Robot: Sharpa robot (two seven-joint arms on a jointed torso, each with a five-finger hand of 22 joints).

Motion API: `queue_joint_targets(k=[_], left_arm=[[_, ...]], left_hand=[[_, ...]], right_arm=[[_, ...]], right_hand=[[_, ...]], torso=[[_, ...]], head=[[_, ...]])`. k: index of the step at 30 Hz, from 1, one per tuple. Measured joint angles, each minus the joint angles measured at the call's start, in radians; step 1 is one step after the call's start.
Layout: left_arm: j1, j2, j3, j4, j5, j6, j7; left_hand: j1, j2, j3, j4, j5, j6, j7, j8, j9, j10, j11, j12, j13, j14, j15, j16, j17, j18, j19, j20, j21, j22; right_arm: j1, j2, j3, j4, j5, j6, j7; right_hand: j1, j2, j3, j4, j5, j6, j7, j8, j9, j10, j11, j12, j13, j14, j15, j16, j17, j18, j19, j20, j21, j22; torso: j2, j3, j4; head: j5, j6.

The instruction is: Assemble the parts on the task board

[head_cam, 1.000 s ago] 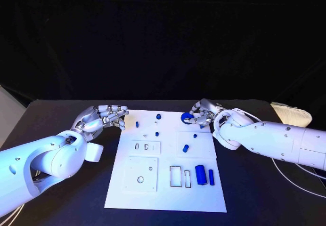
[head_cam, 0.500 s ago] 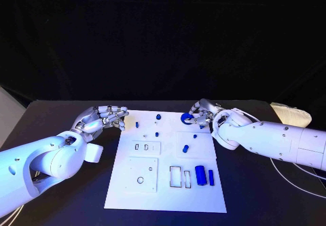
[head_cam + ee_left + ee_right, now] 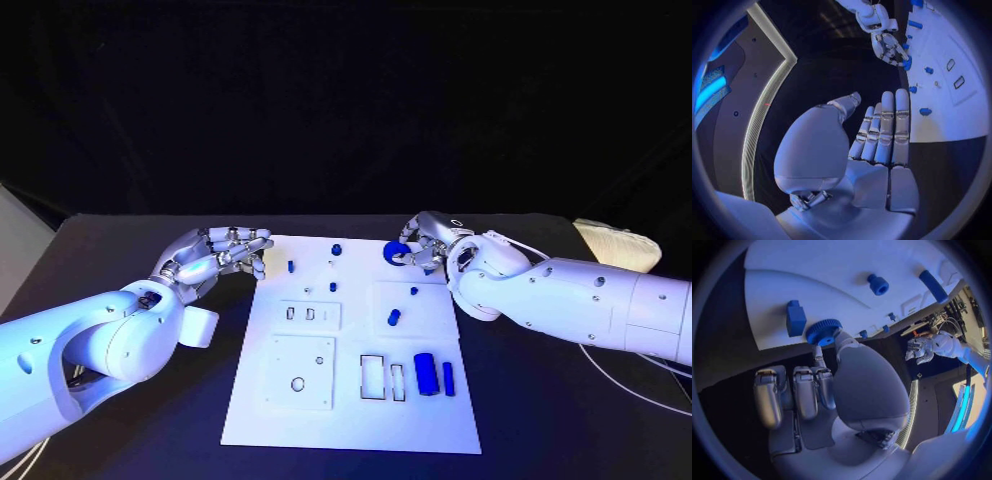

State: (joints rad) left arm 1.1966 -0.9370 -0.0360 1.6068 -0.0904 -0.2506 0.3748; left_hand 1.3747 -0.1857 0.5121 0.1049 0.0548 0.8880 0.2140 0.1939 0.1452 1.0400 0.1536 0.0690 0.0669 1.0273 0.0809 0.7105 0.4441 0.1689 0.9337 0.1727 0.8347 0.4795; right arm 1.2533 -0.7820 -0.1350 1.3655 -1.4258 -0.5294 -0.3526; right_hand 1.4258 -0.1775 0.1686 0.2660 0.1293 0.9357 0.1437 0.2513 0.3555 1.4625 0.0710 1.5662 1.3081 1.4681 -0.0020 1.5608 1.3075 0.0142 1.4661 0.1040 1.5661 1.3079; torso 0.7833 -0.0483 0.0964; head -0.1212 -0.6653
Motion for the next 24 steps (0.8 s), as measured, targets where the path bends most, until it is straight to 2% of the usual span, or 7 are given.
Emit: queue_joint_targets(k=[10, 15, 19, 24], left_arm=[[0.000, 0.001, 0.000, 0.000, 0.000, 0.002, -0.003], [0.000, 0.001, 0.000, -0.001, 0.000, 0.002, -0.004], [0.000, 0.001, 0.000, -0.001, 0.000, 0.002, -0.005], [0.000, 0.001, 0.000, -0.001, 0.000, 0.003, -0.005]], left_hand=[[0.000, 0.000, 0.000, 0.000, 0.000, 0.000, 0.000, 0.000, 0.000, 0.000, 0.000, 0.000, 0.000, 0.000, 0.000, 0.000, -0.001, 0.000, -0.003, -0.003, 0.000, 0.001], [0.000, 0.000, 0.000, 0.000, 0.000, 0.000, 0.000, 0.000, 0.000, 0.000, 0.000, 0.000, 0.000, 0.000, 0.000, 0.000, -0.001, 0.000, -0.003, -0.003, 0.000, 0.001], [0.000, 0.000, 0.000, 0.000, 0.000, 0.000, 0.000, 0.000, 0.000, 0.000, 0.000, 0.000, 0.000, 0.000, 0.000, 0.000, -0.001, 0.000, -0.003, -0.003, 0.000, 0.001], [0.000, 0.000, 0.000, 0.000, 0.000, 0.000, 0.000, 0.000, 0.000, 0.000, 0.000, 0.000, 0.000, 0.000, 0.000, 0.000, -0.001, 0.000, -0.003, -0.003, 0.000, 0.001]], right_arm=[[-0.002, -0.009, -0.001, 0.031, -0.039, -0.011, -0.033], [-0.002, -0.020, -0.002, 0.075, -0.049, -0.019, -0.043], [0.005, -0.024, 0.000, 0.113, -0.059, -0.025, -0.046], [0.013, -0.011, 0.002, 0.154, -0.079, -0.032, -0.047]], right_hand=[[-0.003, 0.005, 0.021, 0.021, 0.045, 0.023, -0.006, 0.006, 0.000, 0.004, -0.004, 0.000, 0.000, -0.004, -0.004, 0.000, 0.000, 0.000, 0.000, 0.000, 0.000, 0.000], [-0.005, 0.007, 0.027, 0.019, 0.049, 0.026, -0.009, 0.007, 0.002, 0.004, -0.004, 0.000, 0.000, -0.004, -0.004, 0.000, 0.000, 0.000, 0.000, 0.000, 0.000, 0.000], [-0.006, 0.008, 0.036, 0.017, 0.055, 0.026, -0.009, 0.006, 0.002, 0.004, -0.011, 0.000, 0.000, -0.004, -0.004, 0.000, 0.000, 0.000, 0.000, 0.000, 0.000, 0.000], [-0.006, 0.008, 0.036, 0.017, 0.055, 0.026, -0.009, 0.006, 0.001, 0.004, -0.011, 0.000, 0.000, -0.004, -0.004, 0.000, 0.000, 0.000, 0.000, 0.000, 0.000, 0.000]], torso=[[0.000, 0.0003, -0.0001], [-0.001, -0.0007, 0.0006], [-0.001, -0.0011, 0.0006], [-0.001, -0.0016, 0.0004]], head=[[0.000, 0.002], [0.001, 0.002], [0.004, 0.006], [0.008, 0.007]])
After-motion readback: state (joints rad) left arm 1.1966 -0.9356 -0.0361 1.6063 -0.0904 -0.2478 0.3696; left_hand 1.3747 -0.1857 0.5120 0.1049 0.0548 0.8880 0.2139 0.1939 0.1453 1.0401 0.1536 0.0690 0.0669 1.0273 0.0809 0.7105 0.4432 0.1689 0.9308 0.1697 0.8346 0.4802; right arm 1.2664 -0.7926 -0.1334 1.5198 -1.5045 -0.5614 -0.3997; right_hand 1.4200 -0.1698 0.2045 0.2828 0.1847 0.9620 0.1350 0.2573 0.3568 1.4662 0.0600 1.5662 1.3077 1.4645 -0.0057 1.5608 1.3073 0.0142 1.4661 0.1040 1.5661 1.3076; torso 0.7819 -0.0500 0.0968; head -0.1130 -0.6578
